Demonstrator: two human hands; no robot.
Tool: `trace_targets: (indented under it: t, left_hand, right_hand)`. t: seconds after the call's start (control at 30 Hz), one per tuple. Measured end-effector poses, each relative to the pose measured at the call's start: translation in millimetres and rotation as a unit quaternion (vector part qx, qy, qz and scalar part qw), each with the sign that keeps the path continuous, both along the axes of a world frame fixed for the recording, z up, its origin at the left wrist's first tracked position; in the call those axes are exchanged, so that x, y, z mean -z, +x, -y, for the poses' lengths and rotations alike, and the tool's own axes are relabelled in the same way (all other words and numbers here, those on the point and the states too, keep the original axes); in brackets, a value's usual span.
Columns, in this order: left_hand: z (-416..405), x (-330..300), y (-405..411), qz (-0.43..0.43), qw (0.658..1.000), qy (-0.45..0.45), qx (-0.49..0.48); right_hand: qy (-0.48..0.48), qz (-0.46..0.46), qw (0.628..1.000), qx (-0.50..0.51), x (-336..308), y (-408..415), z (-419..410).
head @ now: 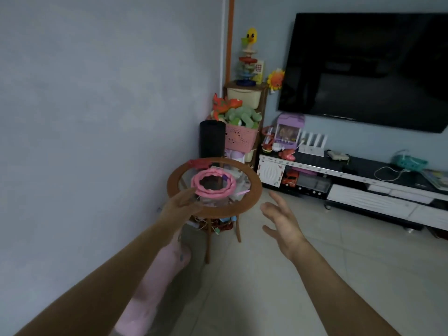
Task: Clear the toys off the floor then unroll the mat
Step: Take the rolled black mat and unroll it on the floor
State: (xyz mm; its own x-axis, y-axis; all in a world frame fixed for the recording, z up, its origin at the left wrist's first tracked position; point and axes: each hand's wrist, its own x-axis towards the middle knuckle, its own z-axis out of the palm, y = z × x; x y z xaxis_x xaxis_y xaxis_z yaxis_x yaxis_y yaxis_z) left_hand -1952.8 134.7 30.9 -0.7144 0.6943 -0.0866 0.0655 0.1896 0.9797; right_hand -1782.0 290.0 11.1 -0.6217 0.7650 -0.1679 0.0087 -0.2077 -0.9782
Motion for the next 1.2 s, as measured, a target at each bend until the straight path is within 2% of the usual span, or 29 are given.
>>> trace_targets:
  t: [0.17,0.3,0.43,0.6,0.7,0.8,1.07,1.2]
  left_hand:
    - [-61.9,-0.4,-10.7,-0.004,0.998,-0.041,0.048]
    - [-127.2,7.3,-19.2,-0.002,0.999,-0.041,0.035]
    - [-208.2,19.8,-22.7,0.047,0.999,-0.023,0.015]
    - [-307.2,25.8,-24.5,0.046,0.998,-0.012,-0.038]
    - [-352.9,23.6,-26.5,0.007,0.999,-0.022,-0.024]
    - [-385.2,18.1,-28.8,0.006,0.999,-0.026,-0.033]
    - [-471.1,17.6,-77.4,-0.019,0.998,-0.031,-0.042]
    - [-532.0,26.6,-122.9,-0.004,0.999,0.001,-0.051]
  right_hand:
    - [-0.002,-0.013,1.000,0.013,6.8,-11.5,-58.9]
    - [-0.004,-0.015,1.000,0.010,14.0,-22.0,-119.5]
    - [-0.007,-0.010,1.000,-0.016,16.3,-28.6,-198.8]
    - [-0.005,-0.005,0.999,-0.045,6.1,-32.8,-295.2]
    - [-0.015,-0.012,0.998,-0.060,4.7,-43.4,-342.2]
    - [-0.020,-0.022,0.997,-0.072,7.0,-57.7,-375.1]
    - [-0.008,-0.029,0.993,-0.115,15.0,-115.2,-459.7]
    - [0.019,-0.023,0.993,-0.118,14.9,-158.2,-517.9]
